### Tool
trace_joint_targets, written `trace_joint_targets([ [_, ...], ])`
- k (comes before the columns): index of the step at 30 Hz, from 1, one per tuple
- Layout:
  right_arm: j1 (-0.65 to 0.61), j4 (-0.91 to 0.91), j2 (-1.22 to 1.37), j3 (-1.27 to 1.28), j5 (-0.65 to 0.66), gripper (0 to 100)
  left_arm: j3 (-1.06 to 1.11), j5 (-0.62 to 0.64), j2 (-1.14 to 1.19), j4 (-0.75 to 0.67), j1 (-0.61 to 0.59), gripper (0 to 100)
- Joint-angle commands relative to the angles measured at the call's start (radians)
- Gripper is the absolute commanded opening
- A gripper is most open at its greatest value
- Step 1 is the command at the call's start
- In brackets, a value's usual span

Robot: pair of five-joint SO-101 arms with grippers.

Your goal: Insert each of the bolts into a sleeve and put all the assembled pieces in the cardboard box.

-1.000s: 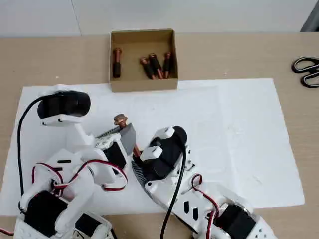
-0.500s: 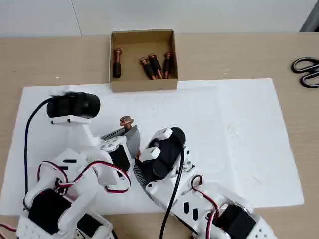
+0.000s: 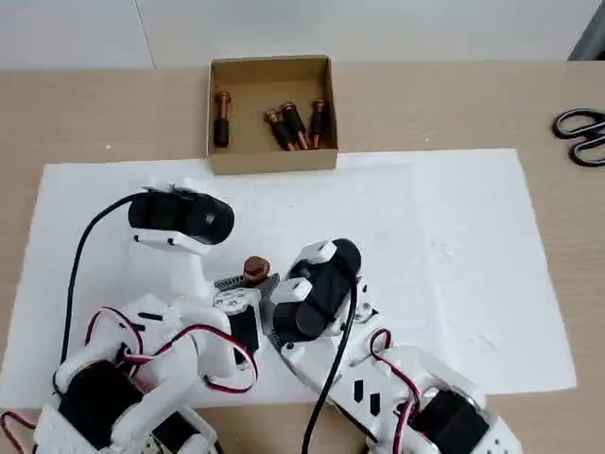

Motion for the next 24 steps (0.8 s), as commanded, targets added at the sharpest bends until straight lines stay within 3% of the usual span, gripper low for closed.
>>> trace_joint_targets([
  [1,0.044,-0.015,-0.004,-0.078,0.011,0.3,-0.016,-0.021,-0.006,0.08,0.066,1],
  [5,0.044,-0.079,-0.004,-0.078,0.017,0.3,0.039,-0.061,-0.009,0.143,0.12,1],
  [9,0.044,-0.087,-0.002,-0.077,0.061,0.3,0.082,-0.091,-0.011,0.115,0.117,1],
  [20,0.045,-0.085,-0.002,-0.074,0.061,0.3,0.085,-0.176,-0.011,0.055,0.026,1],
  [24,0.045,-0.085,-0.002,-0.072,0.061,0.3,0.085,-0.184,-0.011,0.057,0.026,10],
])
